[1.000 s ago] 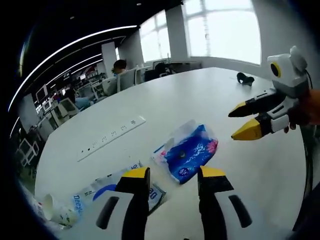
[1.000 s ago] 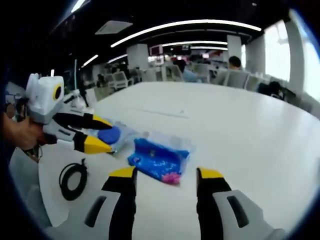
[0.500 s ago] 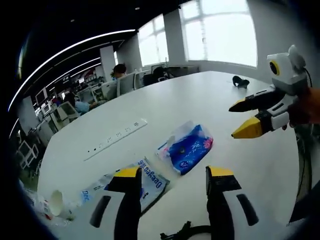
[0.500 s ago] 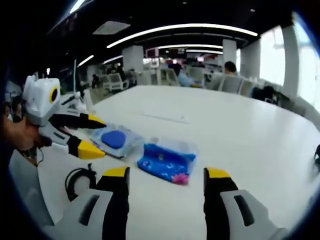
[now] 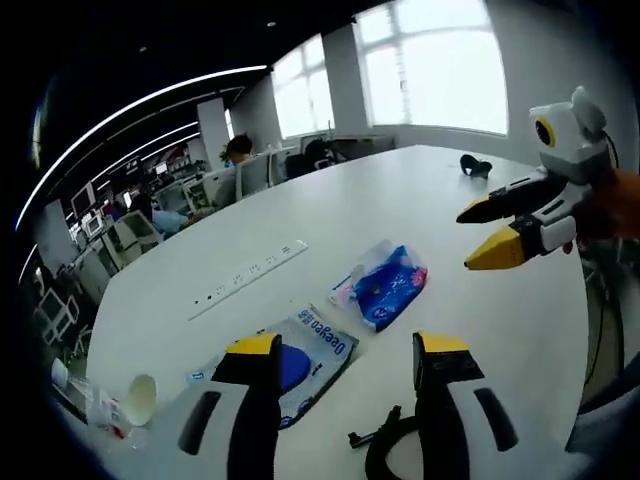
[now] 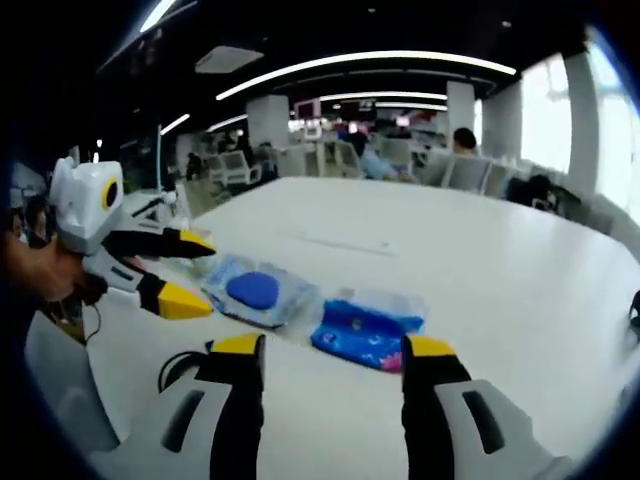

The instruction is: Arrange the tabletop items into an orderly group along one side of the table until the central work area is clear of visible clutter.

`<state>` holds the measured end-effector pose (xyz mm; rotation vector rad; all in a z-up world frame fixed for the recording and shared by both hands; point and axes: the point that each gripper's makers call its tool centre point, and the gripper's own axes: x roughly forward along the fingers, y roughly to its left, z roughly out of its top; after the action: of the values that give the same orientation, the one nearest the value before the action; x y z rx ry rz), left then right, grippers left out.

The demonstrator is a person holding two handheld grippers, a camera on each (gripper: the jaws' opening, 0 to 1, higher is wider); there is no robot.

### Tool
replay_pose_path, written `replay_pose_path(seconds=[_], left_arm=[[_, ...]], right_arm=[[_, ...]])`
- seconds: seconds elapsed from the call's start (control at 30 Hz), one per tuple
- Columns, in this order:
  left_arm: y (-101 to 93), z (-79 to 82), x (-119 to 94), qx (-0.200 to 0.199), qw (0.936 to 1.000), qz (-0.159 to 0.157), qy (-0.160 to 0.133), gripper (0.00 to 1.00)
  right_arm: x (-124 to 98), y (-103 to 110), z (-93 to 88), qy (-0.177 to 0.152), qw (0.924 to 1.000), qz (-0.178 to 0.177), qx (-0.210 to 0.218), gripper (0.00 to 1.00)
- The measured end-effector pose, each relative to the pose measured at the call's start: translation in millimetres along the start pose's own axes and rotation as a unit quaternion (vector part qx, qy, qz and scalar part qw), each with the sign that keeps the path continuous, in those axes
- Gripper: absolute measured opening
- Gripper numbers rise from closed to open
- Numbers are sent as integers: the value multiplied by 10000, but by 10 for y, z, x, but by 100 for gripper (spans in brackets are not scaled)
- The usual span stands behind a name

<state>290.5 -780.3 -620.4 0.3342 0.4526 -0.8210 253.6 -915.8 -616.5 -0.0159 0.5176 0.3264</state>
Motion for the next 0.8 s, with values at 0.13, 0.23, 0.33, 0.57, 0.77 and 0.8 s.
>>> replay_pose_path(seconds=[0.13,0.23,0.33,0.57,0.77,0.8], left_arm=[[40,-42,-83,22,10000,-34,6,52],[61,-77,-136,42,10000,-70,7,51],[73,-117,-162,39,9999,-108,9,51],[84,-206,-228,-25,9998,-175,11,51],[96,-311,-288,-152,9997,-192,24,49],[97,-320,-296,-162,9997,-194,16,49]], right_arm=[[4,117,10,9,10000,25,4,48],[8,198,16,19,10000,23,5,47],[-2,258,27,22,10000,32,7,46],[-5,376,-24,42,9999,-27,-112,43],[30,481,-102,158,9998,33,-152,41],[37,506,-111,167,9998,65,-130,40]])
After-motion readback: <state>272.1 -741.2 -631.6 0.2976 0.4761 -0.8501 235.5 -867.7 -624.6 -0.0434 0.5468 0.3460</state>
